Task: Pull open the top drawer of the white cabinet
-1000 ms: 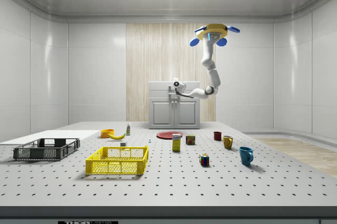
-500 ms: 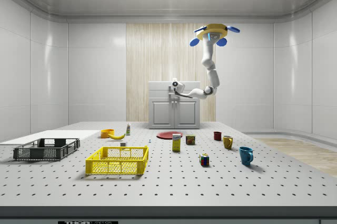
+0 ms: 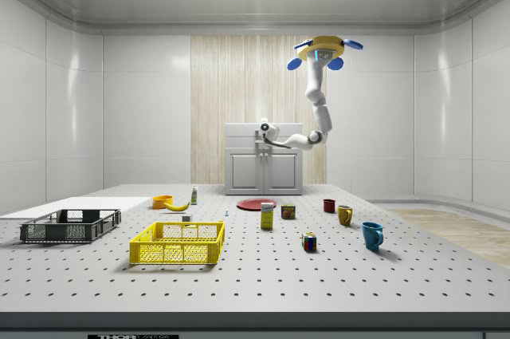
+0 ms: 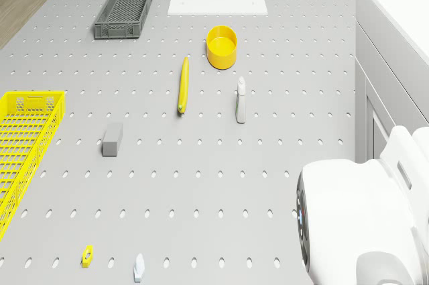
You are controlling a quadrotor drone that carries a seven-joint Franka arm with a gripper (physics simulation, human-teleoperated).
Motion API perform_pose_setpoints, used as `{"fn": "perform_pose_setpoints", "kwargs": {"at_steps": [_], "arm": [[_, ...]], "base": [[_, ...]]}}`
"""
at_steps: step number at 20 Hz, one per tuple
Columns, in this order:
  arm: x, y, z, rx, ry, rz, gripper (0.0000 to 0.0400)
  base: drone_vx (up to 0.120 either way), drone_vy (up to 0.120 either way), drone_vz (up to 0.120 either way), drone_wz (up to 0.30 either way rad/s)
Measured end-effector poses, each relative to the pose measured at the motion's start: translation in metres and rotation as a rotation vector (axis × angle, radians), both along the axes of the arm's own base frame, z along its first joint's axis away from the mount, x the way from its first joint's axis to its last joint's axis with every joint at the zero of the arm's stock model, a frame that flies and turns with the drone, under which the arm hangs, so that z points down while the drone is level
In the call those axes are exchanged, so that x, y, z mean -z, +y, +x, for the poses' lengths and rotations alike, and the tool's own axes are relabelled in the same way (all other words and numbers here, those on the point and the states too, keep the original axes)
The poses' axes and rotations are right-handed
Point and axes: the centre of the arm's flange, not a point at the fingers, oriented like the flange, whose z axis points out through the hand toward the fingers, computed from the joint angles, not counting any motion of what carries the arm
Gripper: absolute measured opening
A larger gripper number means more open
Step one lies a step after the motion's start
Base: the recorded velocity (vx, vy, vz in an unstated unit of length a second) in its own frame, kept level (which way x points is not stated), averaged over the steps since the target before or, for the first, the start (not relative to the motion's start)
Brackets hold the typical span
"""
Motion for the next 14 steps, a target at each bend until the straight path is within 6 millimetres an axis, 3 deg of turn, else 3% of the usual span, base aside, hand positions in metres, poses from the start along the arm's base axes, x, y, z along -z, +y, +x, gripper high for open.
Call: {"fn": "perform_pose_setpoints", "kwargs": {"at_steps": [14], "arm": [[0.0031,0.0002,0.0003,0.001,0.0,0.0,0.0305]], "base": [[0.0,0.0,0.0,0.0]]}}
